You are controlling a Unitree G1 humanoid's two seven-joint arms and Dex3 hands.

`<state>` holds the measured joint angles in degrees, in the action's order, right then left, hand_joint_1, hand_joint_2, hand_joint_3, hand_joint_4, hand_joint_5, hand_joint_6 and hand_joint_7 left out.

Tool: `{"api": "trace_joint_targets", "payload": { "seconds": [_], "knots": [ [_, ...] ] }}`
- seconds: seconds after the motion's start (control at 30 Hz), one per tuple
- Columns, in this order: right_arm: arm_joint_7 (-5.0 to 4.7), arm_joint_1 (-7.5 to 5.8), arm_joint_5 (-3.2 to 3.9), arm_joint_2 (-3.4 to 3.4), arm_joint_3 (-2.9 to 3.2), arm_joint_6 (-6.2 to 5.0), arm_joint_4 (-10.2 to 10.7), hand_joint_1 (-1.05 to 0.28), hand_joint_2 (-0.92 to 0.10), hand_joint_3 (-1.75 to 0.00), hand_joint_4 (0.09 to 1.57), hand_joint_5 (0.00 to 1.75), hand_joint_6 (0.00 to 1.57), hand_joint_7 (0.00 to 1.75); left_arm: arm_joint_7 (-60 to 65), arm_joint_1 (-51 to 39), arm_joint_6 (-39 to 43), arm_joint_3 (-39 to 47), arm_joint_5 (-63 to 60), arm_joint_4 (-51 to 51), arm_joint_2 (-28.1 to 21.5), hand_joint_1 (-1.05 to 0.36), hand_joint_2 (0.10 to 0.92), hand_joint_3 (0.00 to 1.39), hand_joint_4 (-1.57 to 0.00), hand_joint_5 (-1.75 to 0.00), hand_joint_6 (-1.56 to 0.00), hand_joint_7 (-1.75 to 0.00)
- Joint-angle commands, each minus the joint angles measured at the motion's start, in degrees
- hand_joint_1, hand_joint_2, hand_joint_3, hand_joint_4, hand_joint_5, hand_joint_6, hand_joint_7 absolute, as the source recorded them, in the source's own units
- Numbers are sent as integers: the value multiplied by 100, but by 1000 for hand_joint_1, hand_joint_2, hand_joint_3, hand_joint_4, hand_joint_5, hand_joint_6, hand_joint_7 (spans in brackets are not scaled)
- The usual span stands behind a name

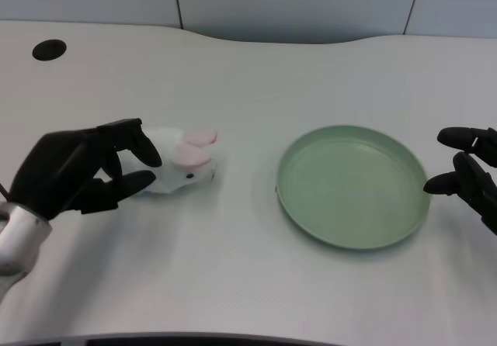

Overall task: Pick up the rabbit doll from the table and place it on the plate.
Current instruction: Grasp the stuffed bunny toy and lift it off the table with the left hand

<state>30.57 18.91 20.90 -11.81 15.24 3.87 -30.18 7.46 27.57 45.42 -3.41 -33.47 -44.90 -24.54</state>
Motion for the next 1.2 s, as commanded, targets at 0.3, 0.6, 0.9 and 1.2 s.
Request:
{"api": "trace_joint_targets", "payload": {
  "seconds": [0.3, 0.6, 0.9, 1.2],
  "knots": [
    [-198, -84, -91, 30, -76, -15, 126, -296, -921, -573, 178, 1489, 197, 1139, 394, 1104, -767, -1253, -1356, -56, -881, -830, 921, 124, -110, -56, -156, 0],
    [-147, -107, -45, 17, -64, -36, 109, -298, -921, -573, 164, 1485, 179, 1133, -974, 2108, -1536, -1866, -1310, -371, -728, -970, 921, 137, 1, 1, -1, 0],
    [-111, -253, -6, -11, -29, 2, 285, -304, -921, -566, 186, 1491, 207, 1142, -2197, 3336, -2601, -2444, -1220, -1876, 231, -1011, 914, 64, 1, 1, 1, 1],
    [-144, -504, 37, 26, -51, 133, 698, -295, -921, -582, 178, 1492, 203, 1135, -1827, 3630, -3458, -3210, -1616, -3083, 926, -1032, 887, 8, -43, -23, -35, -16]
  ]
}}
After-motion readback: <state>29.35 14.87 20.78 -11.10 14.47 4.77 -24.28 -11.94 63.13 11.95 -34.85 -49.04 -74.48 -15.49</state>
